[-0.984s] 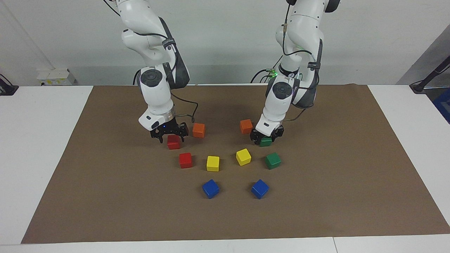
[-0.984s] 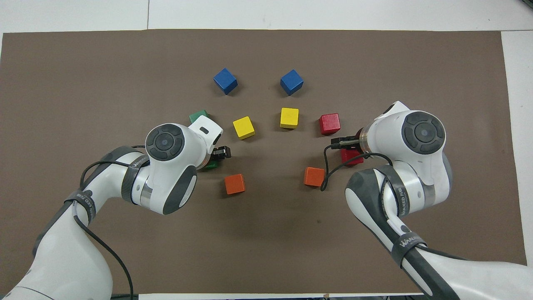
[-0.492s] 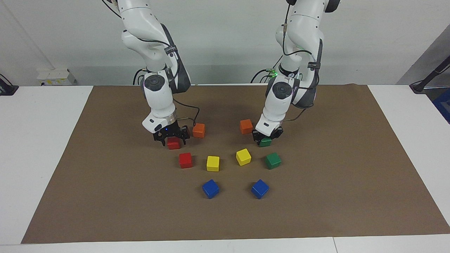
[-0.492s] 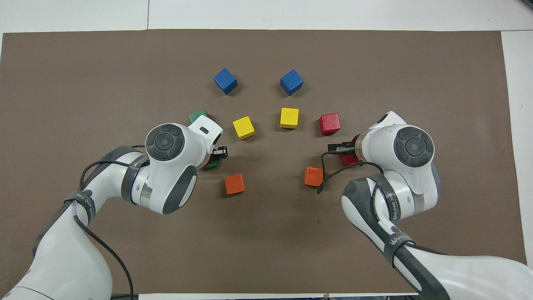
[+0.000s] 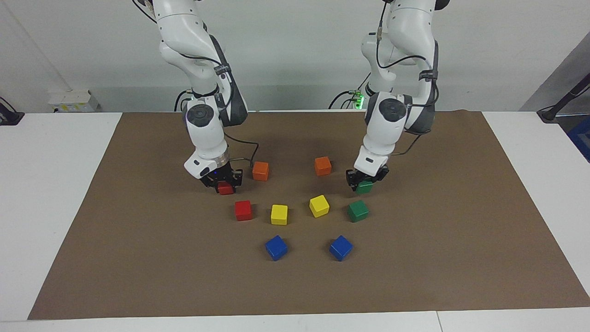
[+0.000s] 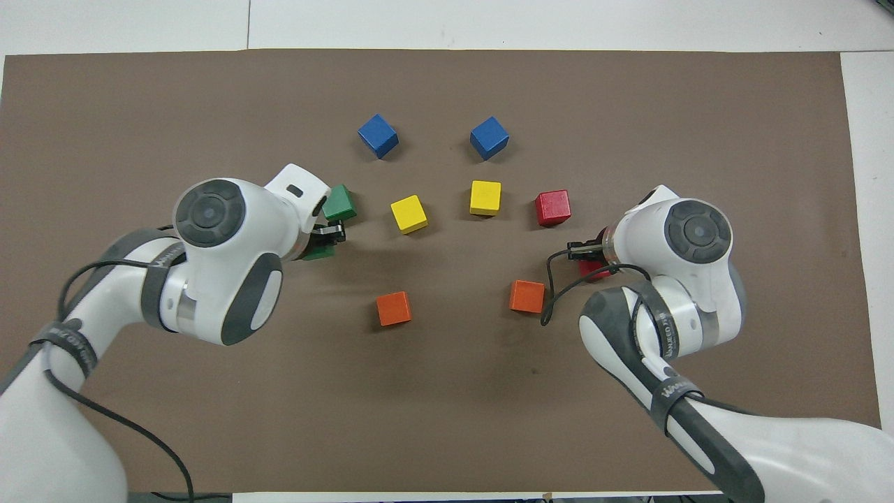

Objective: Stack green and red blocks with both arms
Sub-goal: 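Set the green block down outward while the right gripper sets red down, then reach the left gripper to the other green while the right gripper reaches red, then grasp the green block with the left gripper while the right gripper grasps red, then carry the green block outward while the right gripper carries the red block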

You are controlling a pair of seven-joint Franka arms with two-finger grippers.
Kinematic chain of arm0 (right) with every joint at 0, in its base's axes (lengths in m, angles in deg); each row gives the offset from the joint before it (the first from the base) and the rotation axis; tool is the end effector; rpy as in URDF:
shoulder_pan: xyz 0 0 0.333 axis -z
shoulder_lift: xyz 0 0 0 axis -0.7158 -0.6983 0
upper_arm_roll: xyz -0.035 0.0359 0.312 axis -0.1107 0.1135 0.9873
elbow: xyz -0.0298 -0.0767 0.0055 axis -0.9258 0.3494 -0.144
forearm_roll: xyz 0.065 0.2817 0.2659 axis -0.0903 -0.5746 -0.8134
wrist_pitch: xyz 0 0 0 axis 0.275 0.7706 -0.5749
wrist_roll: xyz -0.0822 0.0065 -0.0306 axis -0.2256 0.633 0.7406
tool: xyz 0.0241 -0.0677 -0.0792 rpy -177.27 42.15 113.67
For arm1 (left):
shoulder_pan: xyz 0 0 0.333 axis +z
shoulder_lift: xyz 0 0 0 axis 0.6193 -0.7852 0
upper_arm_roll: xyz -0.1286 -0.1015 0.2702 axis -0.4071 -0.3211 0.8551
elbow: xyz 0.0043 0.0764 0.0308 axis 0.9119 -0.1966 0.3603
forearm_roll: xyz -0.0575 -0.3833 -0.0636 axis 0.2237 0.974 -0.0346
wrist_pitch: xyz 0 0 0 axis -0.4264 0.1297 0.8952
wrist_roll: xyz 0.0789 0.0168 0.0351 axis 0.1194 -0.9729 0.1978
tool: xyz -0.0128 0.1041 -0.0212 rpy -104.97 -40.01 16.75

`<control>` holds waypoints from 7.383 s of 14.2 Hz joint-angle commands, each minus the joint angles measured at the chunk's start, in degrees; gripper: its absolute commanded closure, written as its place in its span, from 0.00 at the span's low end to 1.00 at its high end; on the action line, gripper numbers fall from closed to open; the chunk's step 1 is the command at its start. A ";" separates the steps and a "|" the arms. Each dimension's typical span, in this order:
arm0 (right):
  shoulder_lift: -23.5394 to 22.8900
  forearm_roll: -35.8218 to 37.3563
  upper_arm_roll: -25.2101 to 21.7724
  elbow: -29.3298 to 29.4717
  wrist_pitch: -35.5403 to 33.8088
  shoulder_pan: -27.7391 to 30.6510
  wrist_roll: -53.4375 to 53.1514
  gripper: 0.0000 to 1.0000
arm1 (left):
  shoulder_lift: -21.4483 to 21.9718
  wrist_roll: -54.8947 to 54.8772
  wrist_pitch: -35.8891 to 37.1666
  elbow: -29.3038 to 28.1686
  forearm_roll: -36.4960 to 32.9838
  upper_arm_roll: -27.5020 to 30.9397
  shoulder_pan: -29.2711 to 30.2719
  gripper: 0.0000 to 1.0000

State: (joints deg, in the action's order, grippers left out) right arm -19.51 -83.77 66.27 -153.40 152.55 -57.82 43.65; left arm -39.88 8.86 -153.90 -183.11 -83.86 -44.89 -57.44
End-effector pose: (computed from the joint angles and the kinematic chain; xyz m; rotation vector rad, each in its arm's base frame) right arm 0.5499 0.1281 0.3220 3.1392 0.0380 0.0196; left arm 0.5450 -0.1991 0.3654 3.0913 0.1710 0.1049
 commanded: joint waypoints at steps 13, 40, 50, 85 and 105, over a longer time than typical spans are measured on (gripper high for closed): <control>-1.66 -0.90 0.21 5.73 -0.26 17.47 15.68 1.00 | 2.77 -35.65 -0.35 -6.98 -0.78 -0.28 31.92 1.00; -2.80 -0.81 0.38 -0.87 12.05 19.76 19.54 0.36 | -3.82 -36.87 19.92 19.35 -0.78 -0.37 23.60 0.00; 0.27 -0.90 0.47 6.94 -4.00 18.70 19.10 0.00 | -12.26 6.34 19.08 28.09 -0.52 -0.37 5.74 0.00; -14.05 -0.11 0.56 16.97 1.68 -4.86 -7.00 0.95 | -8.59 5.00 15.17 19.92 -2.45 -0.54 5.27 1.00; 4.06 -0.11 0.21 7.66 -9.58 21.07 19.46 1.00 | 4.96 -44.44 2.01 -4.70 -1.92 -0.46 31.92 1.00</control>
State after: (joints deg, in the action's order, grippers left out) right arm -15.82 -83.64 65.86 -144.33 140.98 -37.56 62.67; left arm -36.64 -35.01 -150.32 -185.45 -85.67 -44.91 -26.26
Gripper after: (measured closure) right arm 0.454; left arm 0.445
